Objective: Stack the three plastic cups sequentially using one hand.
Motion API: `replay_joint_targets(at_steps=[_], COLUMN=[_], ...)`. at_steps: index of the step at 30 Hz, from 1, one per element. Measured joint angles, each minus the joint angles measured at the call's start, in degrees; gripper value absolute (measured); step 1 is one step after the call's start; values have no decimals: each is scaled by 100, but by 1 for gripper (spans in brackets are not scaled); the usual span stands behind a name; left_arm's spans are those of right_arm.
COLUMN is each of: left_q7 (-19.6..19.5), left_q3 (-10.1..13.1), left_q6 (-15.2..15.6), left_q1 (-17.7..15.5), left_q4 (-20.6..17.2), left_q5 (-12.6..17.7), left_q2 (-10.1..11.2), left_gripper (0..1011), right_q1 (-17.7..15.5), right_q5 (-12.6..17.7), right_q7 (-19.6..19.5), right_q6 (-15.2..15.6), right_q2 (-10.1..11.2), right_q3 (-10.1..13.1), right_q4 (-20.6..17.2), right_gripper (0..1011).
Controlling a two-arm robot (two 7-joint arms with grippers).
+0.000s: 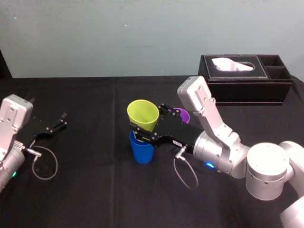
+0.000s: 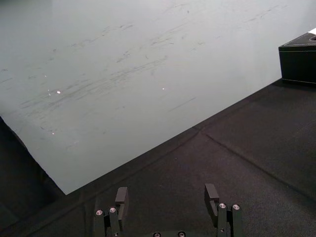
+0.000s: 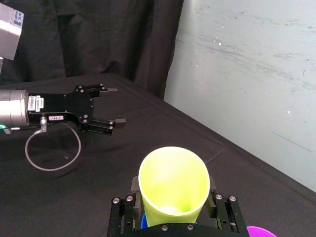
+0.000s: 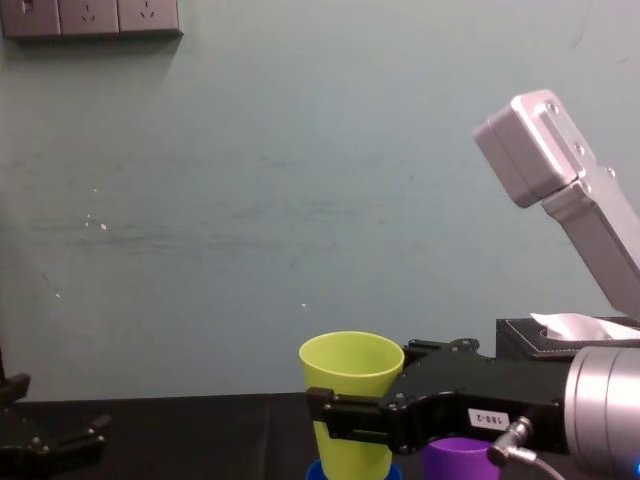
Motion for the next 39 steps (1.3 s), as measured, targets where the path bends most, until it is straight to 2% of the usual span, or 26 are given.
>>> replay_joint_targets(at_steps=[39], left_q7=[0], left_q3=[0], left_q6=[0], left_q1=[0], left_q4=[0], left_q5=[0], left_q2=[0], left_gripper=[1010], right_q1=[-5], right_q5=[-71], right_q7=[-16], right_q6=[-59], right_q2=[-87], right_q3=[-21], right_q4=[204], right_gripper=[737])
